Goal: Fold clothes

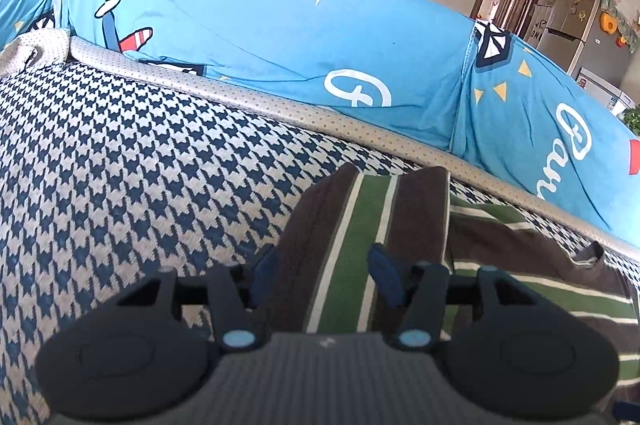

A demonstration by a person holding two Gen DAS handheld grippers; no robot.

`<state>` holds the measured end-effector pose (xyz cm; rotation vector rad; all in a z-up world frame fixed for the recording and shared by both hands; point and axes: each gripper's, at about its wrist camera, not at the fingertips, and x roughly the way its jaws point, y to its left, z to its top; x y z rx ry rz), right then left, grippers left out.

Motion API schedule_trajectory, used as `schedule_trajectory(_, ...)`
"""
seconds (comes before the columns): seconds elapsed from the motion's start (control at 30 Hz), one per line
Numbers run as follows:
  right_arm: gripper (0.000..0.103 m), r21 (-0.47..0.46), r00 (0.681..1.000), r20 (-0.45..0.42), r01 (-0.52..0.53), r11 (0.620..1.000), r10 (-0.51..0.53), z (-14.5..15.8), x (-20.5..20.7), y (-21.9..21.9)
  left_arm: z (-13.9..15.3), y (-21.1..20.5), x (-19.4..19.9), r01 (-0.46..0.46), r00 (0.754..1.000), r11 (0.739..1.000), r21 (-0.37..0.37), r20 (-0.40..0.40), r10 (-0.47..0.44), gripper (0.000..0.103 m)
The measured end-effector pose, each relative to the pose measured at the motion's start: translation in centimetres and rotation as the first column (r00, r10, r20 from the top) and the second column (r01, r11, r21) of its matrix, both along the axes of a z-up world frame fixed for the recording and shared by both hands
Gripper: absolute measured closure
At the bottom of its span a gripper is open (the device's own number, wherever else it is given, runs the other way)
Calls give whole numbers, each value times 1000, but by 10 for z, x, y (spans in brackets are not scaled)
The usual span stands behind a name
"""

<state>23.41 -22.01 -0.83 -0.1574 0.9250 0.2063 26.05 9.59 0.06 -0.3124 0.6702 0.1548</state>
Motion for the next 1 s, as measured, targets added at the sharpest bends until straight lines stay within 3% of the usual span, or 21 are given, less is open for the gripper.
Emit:
schedule_trajectory(0.17, 0, -2, 1000, 1, 1, 1000, -1, 0, -1, 1, -7, 4, 18, -6, 1000, 1000, -7, 7, 6, 51)
schedule_trajectory(0.43, 0, -3, 1000, 3, -6, 1000, 6, -1, 0, 1, -14, 1, 43, 11, 1000, 1000, 20, 25, -11, 34)
schedule_trajectory(0.67, 0, -3, 1000, 5, -11, 1000, 11, -1, 0, 2, -20, -4, 58, 36, 999, 997, 62, 29, -38, 30)
schedule_trajectory(0.73, 0, -3, 1000, 6, -12, 1000, 12, -1, 0, 2, -21, -6, 60, 50, 998, 996, 75, 30, -52, 36)
schedule_trajectory(0.8, 0, -3, 1000, 7, -12, 1000, 12, -1, 0, 2, -21, -11, 62, 64, 997, 992, 105, 28, -67, 50)
schedule_trajectory(1.0, 0, -4, 1000, 9, -13, 1000, 13, -1, 1, 2, -22, -23, 61, 97, 994, 987, 127, 29, -102, 76)
